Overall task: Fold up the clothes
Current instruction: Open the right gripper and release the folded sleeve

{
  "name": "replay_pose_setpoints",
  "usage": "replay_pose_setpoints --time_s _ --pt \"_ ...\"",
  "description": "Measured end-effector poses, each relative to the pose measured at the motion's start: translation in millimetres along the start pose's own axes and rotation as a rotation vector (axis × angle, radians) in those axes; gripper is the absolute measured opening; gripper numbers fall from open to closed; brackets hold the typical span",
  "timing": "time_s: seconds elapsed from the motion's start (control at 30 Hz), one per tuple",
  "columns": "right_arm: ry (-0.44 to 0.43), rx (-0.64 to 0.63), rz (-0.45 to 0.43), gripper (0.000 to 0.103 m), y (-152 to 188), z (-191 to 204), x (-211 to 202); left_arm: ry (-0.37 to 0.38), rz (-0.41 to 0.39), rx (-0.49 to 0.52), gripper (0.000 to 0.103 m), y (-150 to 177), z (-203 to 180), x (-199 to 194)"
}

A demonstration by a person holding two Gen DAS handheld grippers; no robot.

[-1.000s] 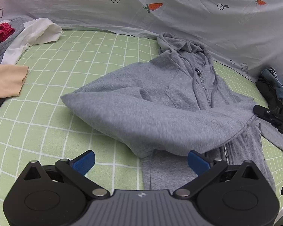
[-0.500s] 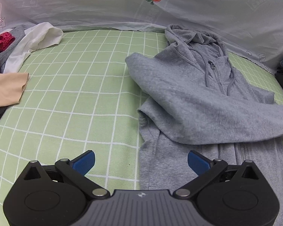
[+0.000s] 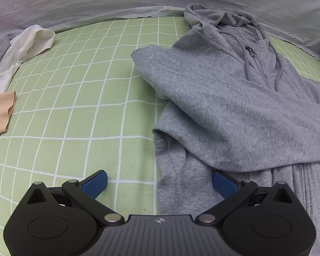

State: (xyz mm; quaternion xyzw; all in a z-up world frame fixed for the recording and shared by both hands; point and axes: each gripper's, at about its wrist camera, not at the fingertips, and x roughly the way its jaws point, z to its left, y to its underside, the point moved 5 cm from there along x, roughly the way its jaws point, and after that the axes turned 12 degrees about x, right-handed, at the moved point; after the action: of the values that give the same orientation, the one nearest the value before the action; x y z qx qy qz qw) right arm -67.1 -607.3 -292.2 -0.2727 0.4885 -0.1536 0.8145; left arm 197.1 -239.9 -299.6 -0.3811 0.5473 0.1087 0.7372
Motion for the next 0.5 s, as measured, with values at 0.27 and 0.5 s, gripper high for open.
replay_pose_setpoints --time_s 0.27,0.5 --pt "-0.040 -0.086 0.013 0.093 5 12 11 0.007 0.015 0.003 0.103 -3 0 2" --pt "-0.031 -0.031 0.010 0.022 -9 5 9 0.004 0.016 -0.005 0.103 -2 2 2"
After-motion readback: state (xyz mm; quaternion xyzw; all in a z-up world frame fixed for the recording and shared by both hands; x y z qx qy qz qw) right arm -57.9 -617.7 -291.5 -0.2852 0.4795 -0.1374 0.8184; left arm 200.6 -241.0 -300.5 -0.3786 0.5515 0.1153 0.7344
